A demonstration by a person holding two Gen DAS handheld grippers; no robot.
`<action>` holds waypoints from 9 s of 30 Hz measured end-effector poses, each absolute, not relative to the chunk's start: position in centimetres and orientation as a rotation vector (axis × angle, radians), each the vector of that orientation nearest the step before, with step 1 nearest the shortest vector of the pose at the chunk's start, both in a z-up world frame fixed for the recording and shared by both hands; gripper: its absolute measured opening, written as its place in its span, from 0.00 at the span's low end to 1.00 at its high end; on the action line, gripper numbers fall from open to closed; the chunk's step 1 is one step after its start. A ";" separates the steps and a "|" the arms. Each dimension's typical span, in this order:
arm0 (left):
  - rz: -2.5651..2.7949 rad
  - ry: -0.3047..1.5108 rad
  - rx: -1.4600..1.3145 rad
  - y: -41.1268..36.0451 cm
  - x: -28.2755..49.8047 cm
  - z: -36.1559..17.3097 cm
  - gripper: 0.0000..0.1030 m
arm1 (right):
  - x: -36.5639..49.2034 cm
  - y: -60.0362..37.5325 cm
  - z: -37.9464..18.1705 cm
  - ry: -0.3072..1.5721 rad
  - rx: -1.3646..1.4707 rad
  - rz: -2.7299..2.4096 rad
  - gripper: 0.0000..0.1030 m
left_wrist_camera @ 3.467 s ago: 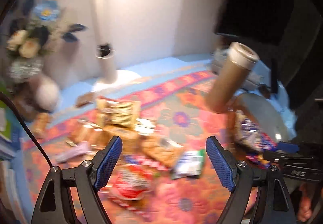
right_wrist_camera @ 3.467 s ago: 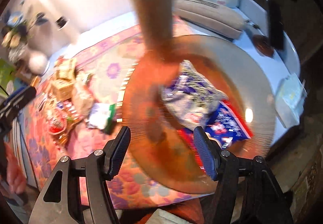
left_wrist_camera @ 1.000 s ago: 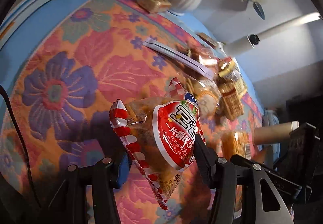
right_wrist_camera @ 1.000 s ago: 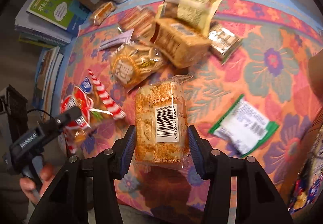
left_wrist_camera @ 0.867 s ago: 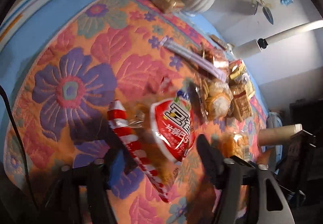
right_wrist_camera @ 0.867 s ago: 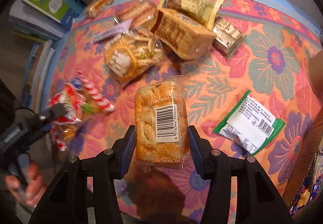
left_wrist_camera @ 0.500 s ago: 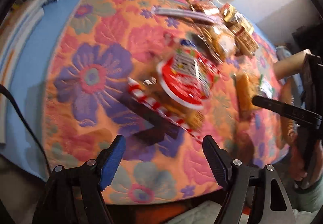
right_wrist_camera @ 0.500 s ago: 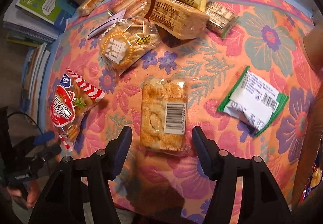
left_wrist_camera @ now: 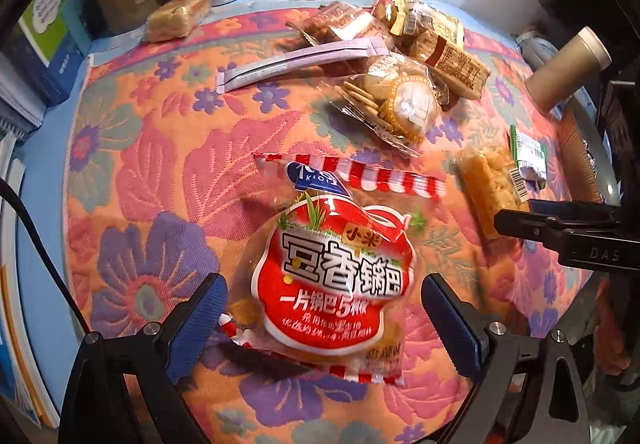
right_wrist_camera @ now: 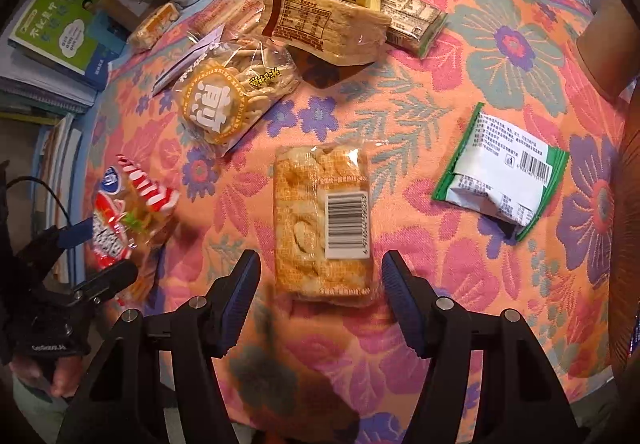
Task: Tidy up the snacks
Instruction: 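Grasp the red-labelled bread bag with left gripper while right grasps biscuit pack, then carry both packs to the glass plate and open both grippers, then move left gripper to the square cake while right moves to round cracker bag, then grasp the square cake with left gripper while right grasps round cracker bag, then lift both held snacks and carry them toward the glass plate, then open both grippers over the glass plate and withdraw them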
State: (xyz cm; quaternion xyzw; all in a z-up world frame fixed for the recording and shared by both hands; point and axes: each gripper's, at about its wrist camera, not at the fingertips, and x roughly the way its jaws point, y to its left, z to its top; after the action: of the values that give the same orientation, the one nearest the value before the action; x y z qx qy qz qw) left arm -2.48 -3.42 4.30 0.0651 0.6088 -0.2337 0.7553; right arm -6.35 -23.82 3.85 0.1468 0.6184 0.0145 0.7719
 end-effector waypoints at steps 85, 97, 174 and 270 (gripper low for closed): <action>-0.657 1.095 0.073 -25.7 -3.8 16.4 0.75 | -14.8 -50.1 15.4 1.069 0.319 -0.273 0.54; -0.349 1.048 -0.089 -10.2 -0.2 18.4 0.75 | -12.0 -43.2 16.4 1.045 0.252 -0.169 0.54; -0.456 1.179 0.141 -0.2 20.9 3.9 0.46 | 3.3 -21.8 1.1 1.333 0.884 -0.182 0.62; -0.776 1.154 0.047 -29.3 -7.3 13.6 0.72 | -17.9 -50.1 14.5 1.047 0.705 -0.242 0.65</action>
State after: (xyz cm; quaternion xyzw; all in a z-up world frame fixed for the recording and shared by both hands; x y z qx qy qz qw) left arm -7.27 -29.32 13.64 0.0217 0.5317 -0.3576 0.7674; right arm -17.89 -50.06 14.47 0.3288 0.4880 -0.1127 0.8007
